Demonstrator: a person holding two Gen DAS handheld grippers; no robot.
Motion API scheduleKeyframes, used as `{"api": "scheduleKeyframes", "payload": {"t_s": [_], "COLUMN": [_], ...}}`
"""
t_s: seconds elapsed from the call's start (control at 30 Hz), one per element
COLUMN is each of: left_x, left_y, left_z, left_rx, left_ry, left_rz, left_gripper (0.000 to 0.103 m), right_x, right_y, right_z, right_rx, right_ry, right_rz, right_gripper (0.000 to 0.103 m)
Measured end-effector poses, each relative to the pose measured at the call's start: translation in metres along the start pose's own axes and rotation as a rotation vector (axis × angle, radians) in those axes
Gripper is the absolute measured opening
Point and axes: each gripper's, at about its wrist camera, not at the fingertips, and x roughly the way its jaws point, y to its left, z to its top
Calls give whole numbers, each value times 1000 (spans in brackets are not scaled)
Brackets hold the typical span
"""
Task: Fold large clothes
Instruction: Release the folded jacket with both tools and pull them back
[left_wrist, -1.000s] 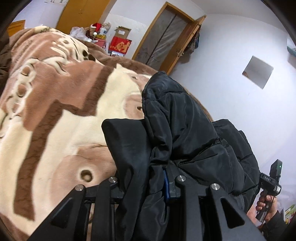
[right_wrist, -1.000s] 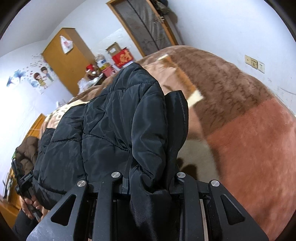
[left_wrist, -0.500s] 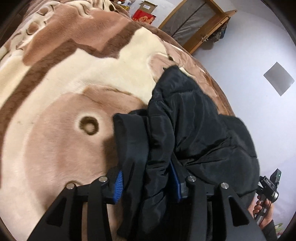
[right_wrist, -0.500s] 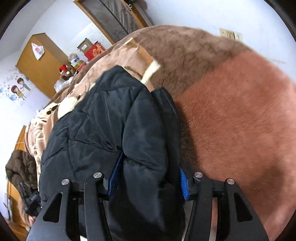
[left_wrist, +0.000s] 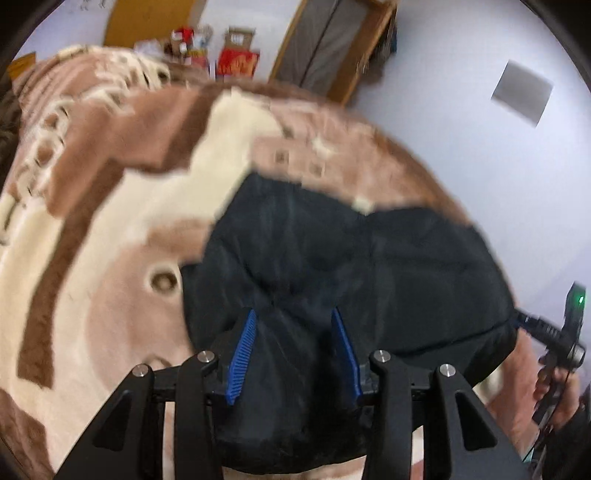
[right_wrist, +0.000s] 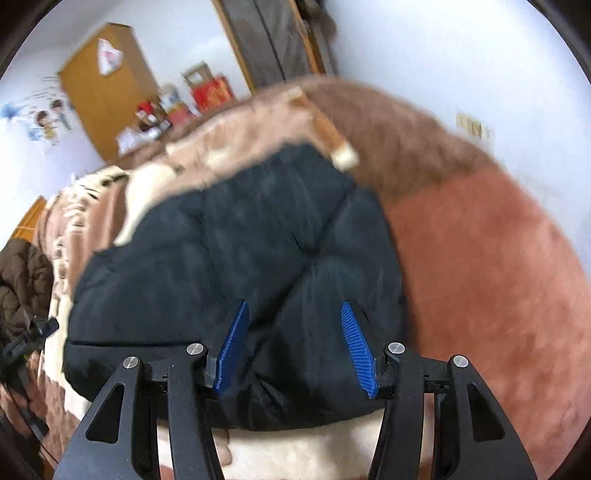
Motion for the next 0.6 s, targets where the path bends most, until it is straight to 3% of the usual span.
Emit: {"api": "scheduleKeyframes", "payload": {"t_s": [0.07, 0.17, 0.37, 0.6], "left_x": [10, -5, -56, -135], "left_y": [-4, -13, -38, -73], "left_z": [-10, -19, -38, -84], "left_rx": [10, 40, 79, 114], "left_ry": [40, 18, -27, -65], "left_rz": [35, 46, 85, 78], "left_gripper": [44, 44, 44, 45], "right_x": [-4, -27, -81, -154], "right_y": [-1, 13, 52, 99], "right_z": [-2, -9, -45, -94], "right_rx": [11, -20, -94, -143], "right_ry": [-4, -29, -70, -157], "right_rz": [-7, 7, 20, 4], "right_gripper": [53, 53, 53, 53]}}
